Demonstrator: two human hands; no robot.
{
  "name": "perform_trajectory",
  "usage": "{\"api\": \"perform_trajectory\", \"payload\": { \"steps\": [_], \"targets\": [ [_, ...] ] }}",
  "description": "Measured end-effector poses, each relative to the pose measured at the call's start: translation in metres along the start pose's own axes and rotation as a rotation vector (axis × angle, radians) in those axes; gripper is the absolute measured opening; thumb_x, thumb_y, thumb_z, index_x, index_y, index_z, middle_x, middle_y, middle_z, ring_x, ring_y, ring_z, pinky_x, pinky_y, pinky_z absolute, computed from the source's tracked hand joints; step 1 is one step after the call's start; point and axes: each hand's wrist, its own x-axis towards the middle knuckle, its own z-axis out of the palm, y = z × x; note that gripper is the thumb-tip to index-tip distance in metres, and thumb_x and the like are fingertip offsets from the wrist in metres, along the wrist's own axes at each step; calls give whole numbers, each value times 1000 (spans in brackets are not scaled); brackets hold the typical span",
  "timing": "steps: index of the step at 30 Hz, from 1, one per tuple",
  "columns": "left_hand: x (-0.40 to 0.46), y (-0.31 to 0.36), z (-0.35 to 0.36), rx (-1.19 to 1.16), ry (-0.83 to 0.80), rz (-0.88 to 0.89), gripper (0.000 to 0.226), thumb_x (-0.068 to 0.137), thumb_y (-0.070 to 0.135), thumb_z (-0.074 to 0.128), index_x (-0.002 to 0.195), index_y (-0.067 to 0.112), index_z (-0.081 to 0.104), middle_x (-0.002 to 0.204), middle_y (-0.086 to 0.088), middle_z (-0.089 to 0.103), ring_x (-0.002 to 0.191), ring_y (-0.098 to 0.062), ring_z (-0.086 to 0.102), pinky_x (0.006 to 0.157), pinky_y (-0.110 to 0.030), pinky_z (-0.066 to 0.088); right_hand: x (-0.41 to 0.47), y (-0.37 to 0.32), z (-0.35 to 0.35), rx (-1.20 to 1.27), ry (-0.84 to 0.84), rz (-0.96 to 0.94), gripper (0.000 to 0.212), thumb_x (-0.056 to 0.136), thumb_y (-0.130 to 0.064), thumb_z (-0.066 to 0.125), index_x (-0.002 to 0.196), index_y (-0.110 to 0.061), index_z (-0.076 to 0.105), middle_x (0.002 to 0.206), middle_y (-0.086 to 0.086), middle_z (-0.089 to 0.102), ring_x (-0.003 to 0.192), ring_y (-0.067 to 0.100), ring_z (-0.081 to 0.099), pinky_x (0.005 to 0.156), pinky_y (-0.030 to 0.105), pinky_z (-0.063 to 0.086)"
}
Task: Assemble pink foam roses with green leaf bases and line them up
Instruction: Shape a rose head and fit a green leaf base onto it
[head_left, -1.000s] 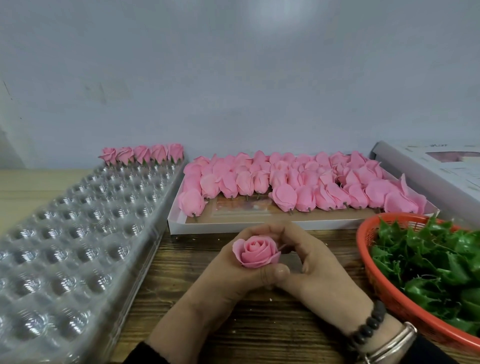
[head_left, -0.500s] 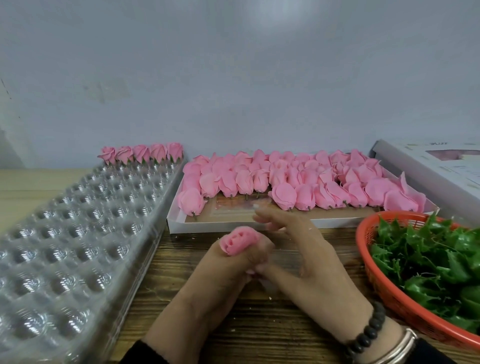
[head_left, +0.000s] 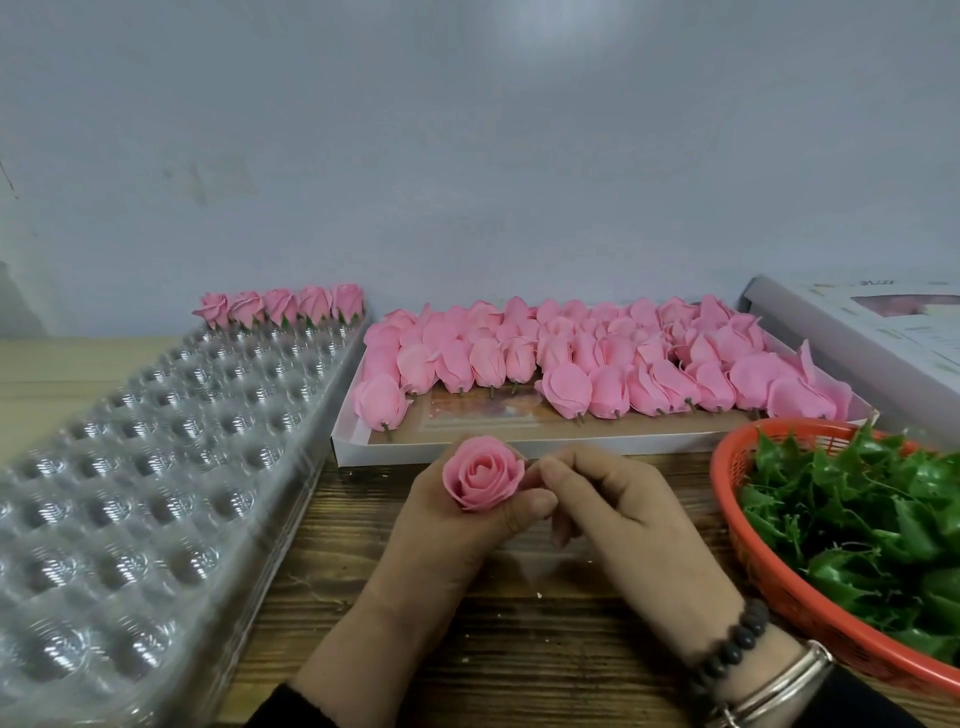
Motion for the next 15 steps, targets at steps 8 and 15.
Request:
{"api": "perform_trajectory", "payload": {
  "steps": [8,15],
  "targets": [
    [-2,5,4,132,-46,-4,41,54,24,80,87,7,62,77,1,66,74,-10,61,68,-20,50,0,0,1,78,60,97,20,79,-15,64,61,-8,61,52,4,52,50,8,46,52,22,39],
    [-2,8,8,151,-45,-7,34,58,13,79,87,7,62,77,1,67,74,-9,61,67,-18,50,0,0,1,49,107,27,21,78,-1,59,61,-14,60,51,-4,53,52,5,48,53,19,43]
  ]
}}
